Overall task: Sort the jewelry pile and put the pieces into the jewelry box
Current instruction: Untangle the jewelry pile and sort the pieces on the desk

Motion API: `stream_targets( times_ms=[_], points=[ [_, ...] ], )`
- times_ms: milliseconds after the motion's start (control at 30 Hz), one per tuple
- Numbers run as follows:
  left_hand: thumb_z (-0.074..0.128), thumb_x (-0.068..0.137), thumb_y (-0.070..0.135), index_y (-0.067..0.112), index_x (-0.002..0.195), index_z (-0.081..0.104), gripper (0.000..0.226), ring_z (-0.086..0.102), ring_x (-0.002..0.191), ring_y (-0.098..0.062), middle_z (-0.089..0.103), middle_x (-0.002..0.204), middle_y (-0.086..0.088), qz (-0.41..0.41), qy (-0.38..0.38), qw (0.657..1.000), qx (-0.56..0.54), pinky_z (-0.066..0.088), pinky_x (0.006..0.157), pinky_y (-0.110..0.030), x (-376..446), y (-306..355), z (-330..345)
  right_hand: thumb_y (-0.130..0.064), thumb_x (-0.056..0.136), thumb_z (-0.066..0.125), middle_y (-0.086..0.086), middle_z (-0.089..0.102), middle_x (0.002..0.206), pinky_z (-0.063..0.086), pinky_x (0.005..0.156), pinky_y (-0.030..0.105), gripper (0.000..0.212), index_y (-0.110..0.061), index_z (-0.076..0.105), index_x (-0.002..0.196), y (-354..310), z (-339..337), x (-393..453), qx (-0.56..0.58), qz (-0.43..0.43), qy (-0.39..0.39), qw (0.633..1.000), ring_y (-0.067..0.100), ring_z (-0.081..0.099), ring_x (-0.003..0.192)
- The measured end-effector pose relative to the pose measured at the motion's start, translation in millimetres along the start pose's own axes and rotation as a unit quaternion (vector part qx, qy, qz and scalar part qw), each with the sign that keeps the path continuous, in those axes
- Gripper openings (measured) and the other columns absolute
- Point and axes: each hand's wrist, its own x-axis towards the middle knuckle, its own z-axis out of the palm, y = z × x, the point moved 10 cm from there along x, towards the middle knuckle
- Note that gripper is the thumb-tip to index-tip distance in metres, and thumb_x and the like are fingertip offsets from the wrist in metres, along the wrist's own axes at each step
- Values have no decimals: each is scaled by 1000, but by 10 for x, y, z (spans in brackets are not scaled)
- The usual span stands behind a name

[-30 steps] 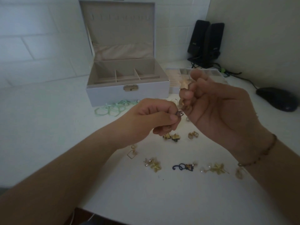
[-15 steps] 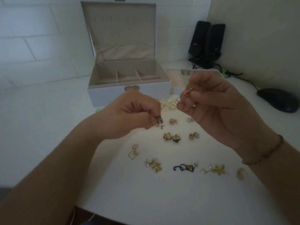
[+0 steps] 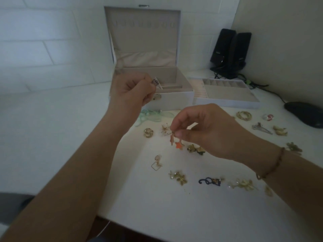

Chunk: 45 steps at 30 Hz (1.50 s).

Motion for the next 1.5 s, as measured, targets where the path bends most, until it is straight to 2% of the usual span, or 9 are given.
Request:
stream_targets(
  times_ms=[100,200,500,733,900,1067,1200,1300,1500],
  points=[
    [52,69,10,5,49,34,28,23,46,-9,28,48,1,3,-12,1000,-22,22,46,-17,4,-12,15,-9,81,72,-8,70,74,47,59,10,15,-24,70,81,19,69,25,-38,7,-19,999,4,63,66],
    [51,69,16,-3,51,38,29,23,46,-7,23,50,-16,13,-24,1000,-12,24,47,-15,-9,32,65,-6,84,68,-6,68,70,49,52,13,16,-22,69,82,54,118,40,-52,28,-35,998,3,62,53],
    [52,75,5,-3,52,40,27,24,44,-6,30,48,-3,1,-41,999,17,23,47,-18,-4,-52,93,-9,82,69,-10,69,75,41,57,3,13,-21,73,84,31,239,122,-168,-8,-86,982,-2,61,72],
    [50,72,19,13,50,41,24,25,45,-6,33,47,8,6,-63,997,32,22,47,-19,-19,-46,132,-12,85,63,-13,69,80,51,72,18,17,-25,71,92,41,369,105,-235,-51,-123,963,0,62,73],
    [50,72,18,2,50,32,33,23,46,-8,28,50,6,1,-96,995,18,21,48,-19,-30,-71,172,-9,86,63,-17,69,86,42,73,5,25,-30,71,98,-30,174,40,-252,-79,-105,959,-3,59,80],
    [46,72,17,3,51,32,29,19,50,-16,23,52,-3,-19,-157,987,36,20,48,-22,-109,-68,267,-47,85,63,-22,62,89,46,77,22,23,-38,67,105,-50,325,-191,-298,-132,-212,921,2,52,88],
    [54,81,25,7,65,60,25,44,55,-13,51,59,0,-86,-288,914,271,37,58,-30,-311,-309,323,-61,81,57,-19,61,94,47,79,32,38,-38,66,111,-21,509,-308,-307,-157,-258,902,5,49,92],
    [62,92,26,21,89,76,15,58,67,-7,70,80,7,-106,-357,855,362,40,62,-15,-511,-396,277,-61,80,58,-18,61,91,47,79,34,36,-40,66,108,-40,538,-307,-298,-177,-250,904,6,49,89],
    [69,88,28,34,99,78,15,60,79,-8,69,88,20,-96,-337,836,423,43,66,-12,-742,-326,-49,-56,81,59,-20,57,79,48,77,34,21,-37,61,89,-91,532,-334,-307,-216,-214,902,2,48,79]
  ],
)
